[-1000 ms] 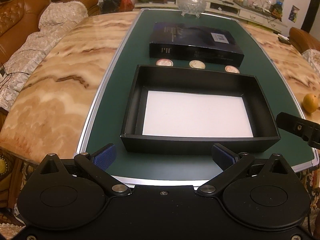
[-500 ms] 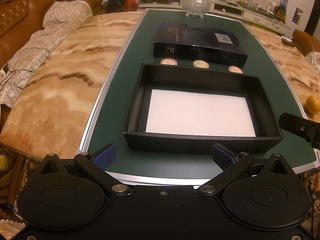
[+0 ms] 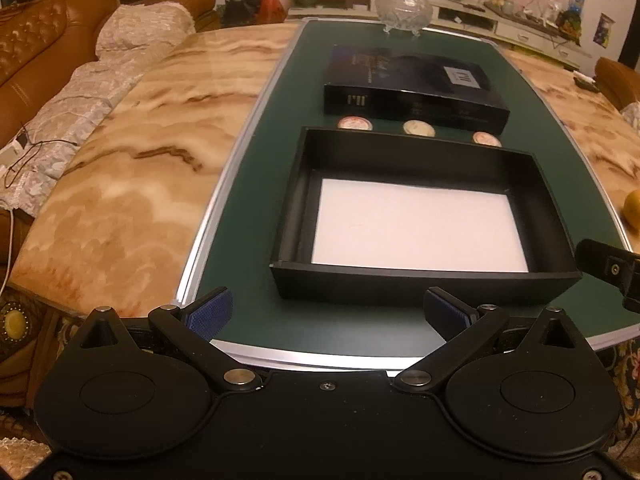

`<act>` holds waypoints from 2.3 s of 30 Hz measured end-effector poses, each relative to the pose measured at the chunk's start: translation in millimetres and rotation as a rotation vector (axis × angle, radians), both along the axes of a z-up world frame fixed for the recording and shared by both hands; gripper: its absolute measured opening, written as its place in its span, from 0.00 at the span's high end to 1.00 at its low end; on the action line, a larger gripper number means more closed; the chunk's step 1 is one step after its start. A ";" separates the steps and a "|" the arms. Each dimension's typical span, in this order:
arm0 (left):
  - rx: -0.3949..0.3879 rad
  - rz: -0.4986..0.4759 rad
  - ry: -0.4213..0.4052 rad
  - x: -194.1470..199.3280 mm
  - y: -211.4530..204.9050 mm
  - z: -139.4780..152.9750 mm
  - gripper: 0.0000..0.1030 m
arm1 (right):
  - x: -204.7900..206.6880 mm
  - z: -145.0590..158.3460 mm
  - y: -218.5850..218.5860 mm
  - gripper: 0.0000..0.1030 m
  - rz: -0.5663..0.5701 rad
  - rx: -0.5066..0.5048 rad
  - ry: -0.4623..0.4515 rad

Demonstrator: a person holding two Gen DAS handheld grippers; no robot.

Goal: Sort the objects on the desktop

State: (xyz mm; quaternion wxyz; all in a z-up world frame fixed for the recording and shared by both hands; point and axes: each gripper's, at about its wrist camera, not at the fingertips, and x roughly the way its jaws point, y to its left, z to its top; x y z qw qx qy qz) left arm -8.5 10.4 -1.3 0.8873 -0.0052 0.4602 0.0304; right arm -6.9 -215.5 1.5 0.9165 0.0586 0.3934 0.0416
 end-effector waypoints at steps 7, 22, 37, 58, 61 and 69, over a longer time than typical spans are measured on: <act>0.010 0.017 -0.001 -0.2 4.9 1.8 0.00 | 0.2 -2.7 9.2 0.00 0.016 -0.031 0.029; 0.005 0.025 0.006 -0.8 9.7 -0.7 0.00 | -0.2 -2.4 27.7 0.00 0.039 -0.075 0.046; -0.007 0.016 -0.001 -5.0 10.9 2.3 0.00 | 0.9 -1.9 31.6 0.00 0.040 -0.086 0.048; 0.017 -0.008 -0.003 -11.1 1.4 4.6 0.00 | -2.6 -2.7 32.4 0.00 0.056 -0.067 0.050; 0.021 -0.012 -0.001 -12.0 0.5 4.0 0.00 | -3.1 -3.1 33.0 0.00 0.057 -0.068 0.051; 0.023 -0.003 0.009 -14.6 5.1 0.7 0.00 | -4.2 -4.5 34.0 0.00 0.060 -0.074 0.055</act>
